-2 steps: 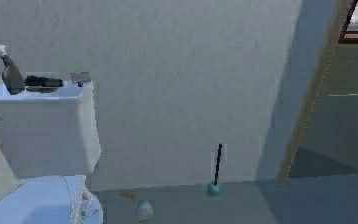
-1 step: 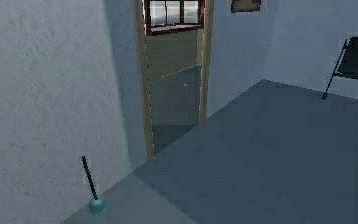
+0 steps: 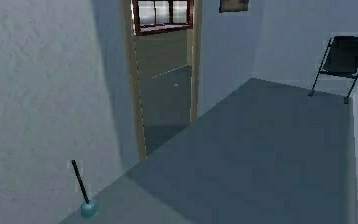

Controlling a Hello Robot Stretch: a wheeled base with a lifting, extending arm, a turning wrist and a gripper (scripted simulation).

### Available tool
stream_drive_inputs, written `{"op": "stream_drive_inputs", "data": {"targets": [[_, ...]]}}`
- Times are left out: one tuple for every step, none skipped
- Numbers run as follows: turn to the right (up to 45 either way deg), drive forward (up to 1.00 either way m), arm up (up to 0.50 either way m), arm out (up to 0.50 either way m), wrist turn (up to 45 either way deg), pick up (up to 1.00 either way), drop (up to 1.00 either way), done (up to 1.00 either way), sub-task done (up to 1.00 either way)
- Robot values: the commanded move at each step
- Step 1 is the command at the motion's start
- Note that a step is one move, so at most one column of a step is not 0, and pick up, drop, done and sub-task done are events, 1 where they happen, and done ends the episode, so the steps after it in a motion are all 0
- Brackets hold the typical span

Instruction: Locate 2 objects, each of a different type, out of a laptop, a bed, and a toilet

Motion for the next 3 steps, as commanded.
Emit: {"op": "stream_drive_inputs", "data": {"targets": [[3.0,0.00,0.00,0.00,0.0,0.00,0.00,0.00,0.00],[0.0,1.00,0.00,0.00,0.0,0.00,0.00,0.00,0.00],[6.0,0.00,0.00,0.00,0.0,0.00,0.00,0.00,0.00]]}}
